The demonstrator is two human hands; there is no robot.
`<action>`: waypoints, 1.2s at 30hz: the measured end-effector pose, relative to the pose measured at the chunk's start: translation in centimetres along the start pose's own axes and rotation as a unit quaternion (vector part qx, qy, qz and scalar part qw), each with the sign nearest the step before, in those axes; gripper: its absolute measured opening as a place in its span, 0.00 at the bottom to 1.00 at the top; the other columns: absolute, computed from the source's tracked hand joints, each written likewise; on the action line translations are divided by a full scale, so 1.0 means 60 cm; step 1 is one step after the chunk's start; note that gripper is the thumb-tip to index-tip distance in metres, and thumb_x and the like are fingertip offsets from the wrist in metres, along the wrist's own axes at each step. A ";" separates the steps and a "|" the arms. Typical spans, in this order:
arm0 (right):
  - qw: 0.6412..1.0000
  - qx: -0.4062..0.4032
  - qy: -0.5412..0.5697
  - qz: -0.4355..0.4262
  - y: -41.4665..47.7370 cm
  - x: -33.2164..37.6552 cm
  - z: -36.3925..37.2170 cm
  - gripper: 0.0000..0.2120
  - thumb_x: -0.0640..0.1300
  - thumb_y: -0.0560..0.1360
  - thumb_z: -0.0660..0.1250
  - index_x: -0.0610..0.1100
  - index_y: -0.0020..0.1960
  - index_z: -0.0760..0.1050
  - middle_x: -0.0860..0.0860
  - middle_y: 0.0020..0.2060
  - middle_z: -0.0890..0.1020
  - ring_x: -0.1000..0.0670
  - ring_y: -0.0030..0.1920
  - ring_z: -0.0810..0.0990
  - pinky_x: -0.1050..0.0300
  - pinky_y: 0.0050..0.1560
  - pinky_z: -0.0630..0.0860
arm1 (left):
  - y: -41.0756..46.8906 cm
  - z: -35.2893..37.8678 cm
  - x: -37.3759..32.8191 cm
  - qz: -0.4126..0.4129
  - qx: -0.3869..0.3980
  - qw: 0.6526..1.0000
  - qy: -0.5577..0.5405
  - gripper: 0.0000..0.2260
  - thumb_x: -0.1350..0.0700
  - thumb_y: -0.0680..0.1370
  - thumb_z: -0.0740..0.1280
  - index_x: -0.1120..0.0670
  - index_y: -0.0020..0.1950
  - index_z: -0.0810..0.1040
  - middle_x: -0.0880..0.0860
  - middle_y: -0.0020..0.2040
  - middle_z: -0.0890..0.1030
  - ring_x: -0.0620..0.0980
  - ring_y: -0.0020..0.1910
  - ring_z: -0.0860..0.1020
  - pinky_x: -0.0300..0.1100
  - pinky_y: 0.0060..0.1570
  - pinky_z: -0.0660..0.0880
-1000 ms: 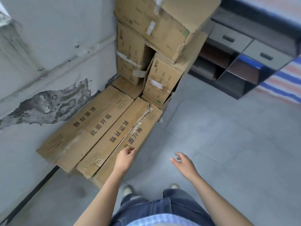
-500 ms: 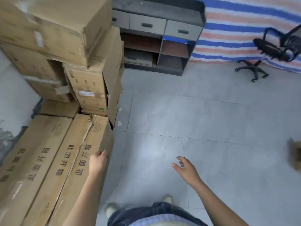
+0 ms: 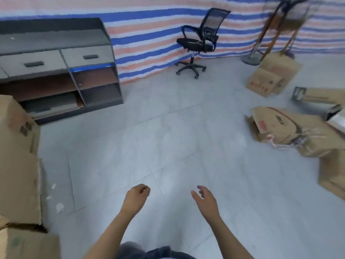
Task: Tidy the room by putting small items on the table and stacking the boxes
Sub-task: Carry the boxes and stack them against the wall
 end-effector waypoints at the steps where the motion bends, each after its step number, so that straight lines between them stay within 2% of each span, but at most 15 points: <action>1: 1.000 -0.001 0.009 0.017 0.001 -0.017 -0.006 0.29 0.61 0.72 0.64 0.45 0.67 0.68 0.47 0.63 0.72 0.50 0.62 0.71 0.59 0.59 0.67 | 0.019 -0.007 -0.011 -0.005 -0.009 1.000 -0.014 0.10 0.60 0.77 0.60 0.55 0.37 0.75 0.53 0.39 0.78 0.53 0.40 0.76 0.40 0.37 0.67; 2: 0.999 -0.002 0.016 0.030 0.005 -0.034 -0.009 0.32 0.63 0.71 0.64 0.45 0.67 0.68 0.48 0.63 0.72 0.50 0.62 0.71 0.59 0.60 0.67 | 0.037 -0.016 -0.020 -0.010 -0.022 0.999 -0.030 0.10 0.61 0.78 0.60 0.56 0.37 0.75 0.55 0.39 0.79 0.54 0.40 0.77 0.40 0.38 0.68; 4: 0.998 -0.017 0.022 0.059 0.018 -0.057 -0.021 0.25 0.56 0.75 0.64 0.44 0.67 0.68 0.47 0.64 0.72 0.50 0.63 0.71 0.59 0.61 0.67 | 0.073 -0.027 -0.034 -0.017 -0.039 0.998 -0.045 0.10 0.62 0.78 0.60 0.57 0.38 0.75 0.57 0.40 0.79 0.56 0.40 0.76 0.41 0.39 0.68; 6: 0.995 -0.050 0.030 0.083 0.041 -0.067 -0.039 0.21 0.50 0.77 0.63 0.44 0.68 0.68 0.45 0.65 0.72 0.50 0.61 0.71 0.59 0.60 0.67 | 0.106 -0.022 -0.047 -0.020 -0.026 0.999 -0.038 0.10 0.62 0.78 0.60 0.57 0.37 0.75 0.58 0.41 0.79 0.57 0.39 0.76 0.43 0.40 0.68; 8: 0.991 -0.076 0.042 0.099 0.071 -0.056 -0.047 0.21 0.50 0.77 0.63 0.44 0.67 0.68 0.45 0.64 0.72 0.51 0.59 0.71 0.58 0.59 0.66 | 0.144 -0.012 -0.061 -0.018 0.003 1.000 -0.021 0.11 0.62 0.79 0.60 0.56 0.36 0.75 0.59 0.41 0.79 0.57 0.39 0.76 0.44 0.43 0.69; 12: 0.988 -0.103 0.066 0.096 0.151 0.019 -0.031 0.21 0.50 0.77 0.63 0.44 0.68 0.68 0.45 0.64 0.72 0.49 0.64 0.70 0.57 0.62 0.67 | 0.250 -0.043 -0.123 0.013 0.032 0.999 0.016 0.09 0.61 0.79 0.60 0.59 0.41 0.76 0.58 0.42 0.80 0.56 0.40 0.77 0.44 0.46 0.69; 17: 0.987 -0.112 0.074 0.083 0.262 0.153 -0.005 0.21 0.50 0.78 0.62 0.45 0.69 0.67 0.46 0.65 0.71 0.51 0.63 0.70 0.59 0.60 0.66 | 0.401 -0.169 -0.220 0.044 0.001 0.999 -0.024 0.07 0.60 0.79 0.60 0.61 0.49 0.77 0.58 0.45 0.80 0.56 0.44 0.78 0.45 0.49 0.68; 22: 0.988 -0.112 0.068 0.075 0.350 0.253 -0.007 0.21 0.52 0.78 0.62 0.47 0.69 0.67 0.48 0.64 0.70 0.51 0.66 0.68 0.59 0.63 0.66 | 0.512 -0.215 -0.256 0.012 -0.005 0.999 -0.051 0.08 0.60 0.79 0.60 0.62 0.50 0.77 0.58 0.45 0.79 0.58 0.45 0.77 0.47 0.50 0.68; 26: 0.982 -0.131 0.079 0.116 0.375 0.239 -0.030 0.21 0.52 0.78 0.62 0.48 0.69 0.66 0.51 0.62 0.71 0.51 0.66 0.68 0.60 0.63 0.65 | 0.544 -0.120 -0.267 -0.020 0.066 0.997 -0.024 0.08 0.60 0.79 0.61 0.63 0.47 0.77 0.59 0.43 0.80 0.56 0.42 0.77 0.45 0.46 0.68; 30: 0.968 -0.156 0.091 0.172 0.403 0.185 -0.070 0.20 0.49 0.78 0.62 0.45 0.68 0.68 0.46 0.63 0.72 0.49 0.60 0.72 0.61 0.56 0.68 | 0.559 0.021 -0.309 -0.021 0.177 0.982 0.057 0.09 0.59 0.79 0.61 0.60 0.43 0.78 0.57 0.42 0.80 0.53 0.39 0.78 0.40 0.40 0.68; 31: 0.967 -0.161 0.094 0.176 0.418 0.175 -0.087 0.19 0.49 0.78 0.62 0.43 0.67 0.69 0.44 0.62 0.73 0.47 0.59 0.73 0.59 0.55 0.69 | 0.574 0.046 -0.331 -0.015 0.190 0.979 0.071 0.09 0.59 0.79 0.61 0.60 0.44 0.78 0.57 0.41 0.80 0.53 0.38 0.77 0.39 0.39 0.68; 33: 0.960 -0.169 0.115 0.190 0.456 0.151 -0.129 0.20 0.49 0.78 0.62 0.41 0.66 0.70 0.41 0.63 0.74 0.45 0.62 0.73 0.55 0.59 0.69 | 0.616 0.083 -0.382 -0.008 0.186 0.980 0.071 0.08 0.60 0.79 0.61 0.61 0.45 0.78 0.57 0.41 0.80 0.52 0.37 0.77 0.40 0.39 0.69; 36: 0.947 -0.217 0.160 0.176 0.529 0.142 -0.248 0.22 0.51 0.78 0.62 0.44 0.69 0.67 0.44 0.67 0.70 0.47 0.67 0.69 0.57 0.63 0.66 | 0.679 0.134 -0.489 0.017 0.169 0.983 0.071 0.07 0.59 0.79 0.62 0.60 0.47 0.78 0.57 0.42 0.80 0.52 0.38 0.77 0.43 0.43 0.69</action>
Point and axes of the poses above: each hand's wrist, its own y-axis towards the middle knuckle, its own z-axis out of the palm, x = y × z, the point moved 10 cm from there along y, towards the middle knuckle
